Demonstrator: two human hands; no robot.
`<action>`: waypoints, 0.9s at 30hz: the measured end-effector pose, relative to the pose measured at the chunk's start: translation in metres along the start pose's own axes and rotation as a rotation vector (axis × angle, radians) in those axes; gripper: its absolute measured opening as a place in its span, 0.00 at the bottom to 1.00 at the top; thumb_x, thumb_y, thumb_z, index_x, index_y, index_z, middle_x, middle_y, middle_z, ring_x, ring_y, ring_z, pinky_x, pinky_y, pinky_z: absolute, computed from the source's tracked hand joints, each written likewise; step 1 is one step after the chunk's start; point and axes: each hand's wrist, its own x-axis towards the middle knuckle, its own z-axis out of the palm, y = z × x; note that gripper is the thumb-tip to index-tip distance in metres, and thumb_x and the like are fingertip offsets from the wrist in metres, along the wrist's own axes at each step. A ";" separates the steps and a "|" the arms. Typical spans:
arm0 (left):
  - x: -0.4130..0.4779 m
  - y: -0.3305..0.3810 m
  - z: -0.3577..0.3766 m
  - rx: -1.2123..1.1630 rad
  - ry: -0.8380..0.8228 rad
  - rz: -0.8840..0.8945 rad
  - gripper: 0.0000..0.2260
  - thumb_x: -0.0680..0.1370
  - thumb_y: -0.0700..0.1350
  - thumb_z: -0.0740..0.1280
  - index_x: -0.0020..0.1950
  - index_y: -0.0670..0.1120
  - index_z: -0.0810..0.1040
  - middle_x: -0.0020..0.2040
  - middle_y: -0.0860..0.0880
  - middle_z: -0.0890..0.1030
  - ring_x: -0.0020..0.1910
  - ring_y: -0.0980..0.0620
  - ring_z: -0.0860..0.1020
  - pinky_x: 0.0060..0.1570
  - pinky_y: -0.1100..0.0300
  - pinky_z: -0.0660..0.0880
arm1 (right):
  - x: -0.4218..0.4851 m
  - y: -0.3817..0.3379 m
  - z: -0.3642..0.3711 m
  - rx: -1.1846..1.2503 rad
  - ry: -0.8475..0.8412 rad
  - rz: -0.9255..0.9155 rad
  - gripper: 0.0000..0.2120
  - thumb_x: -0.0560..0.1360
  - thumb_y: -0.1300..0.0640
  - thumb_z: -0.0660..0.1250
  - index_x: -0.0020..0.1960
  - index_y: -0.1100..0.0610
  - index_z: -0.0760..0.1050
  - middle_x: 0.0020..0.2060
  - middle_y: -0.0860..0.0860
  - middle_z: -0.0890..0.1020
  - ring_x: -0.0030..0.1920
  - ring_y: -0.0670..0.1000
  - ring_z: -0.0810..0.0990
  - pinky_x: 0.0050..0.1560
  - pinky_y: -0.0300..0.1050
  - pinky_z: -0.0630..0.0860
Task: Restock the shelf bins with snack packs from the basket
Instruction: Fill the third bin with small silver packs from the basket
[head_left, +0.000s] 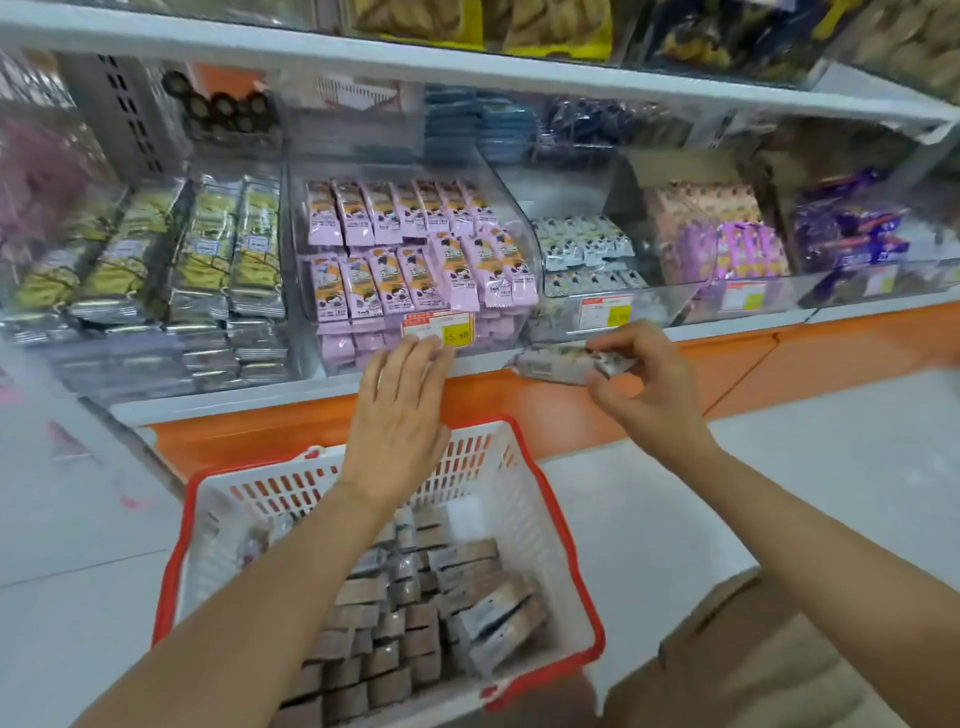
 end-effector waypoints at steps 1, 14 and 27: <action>0.008 0.002 -0.003 0.015 -0.001 0.002 0.34 0.69 0.40 0.70 0.74 0.38 0.67 0.73 0.39 0.67 0.74 0.40 0.61 0.75 0.44 0.52 | 0.007 -0.002 -0.012 0.007 0.066 0.005 0.10 0.71 0.55 0.70 0.51 0.56 0.76 0.44 0.47 0.77 0.43 0.42 0.77 0.45 0.31 0.71; 0.038 -0.002 0.021 0.133 -0.008 -0.039 0.38 0.71 0.40 0.67 0.79 0.37 0.56 0.78 0.38 0.60 0.78 0.39 0.56 0.78 0.45 0.43 | 0.142 0.045 0.008 -0.199 0.158 0.216 0.09 0.69 0.58 0.72 0.46 0.57 0.74 0.46 0.53 0.77 0.45 0.50 0.74 0.44 0.43 0.68; 0.041 -0.012 0.054 0.126 0.161 0.000 0.38 0.73 0.43 0.59 0.81 0.41 0.45 0.81 0.45 0.44 0.80 0.46 0.44 0.78 0.46 0.39 | 0.217 0.098 0.078 -0.618 -0.253 0.199 0.13 0.74 0.60 0.70 0.57 0.57 0.73 0.57 0.63 0.77 0.55 0.62 0.78 0.46 0.47 0.68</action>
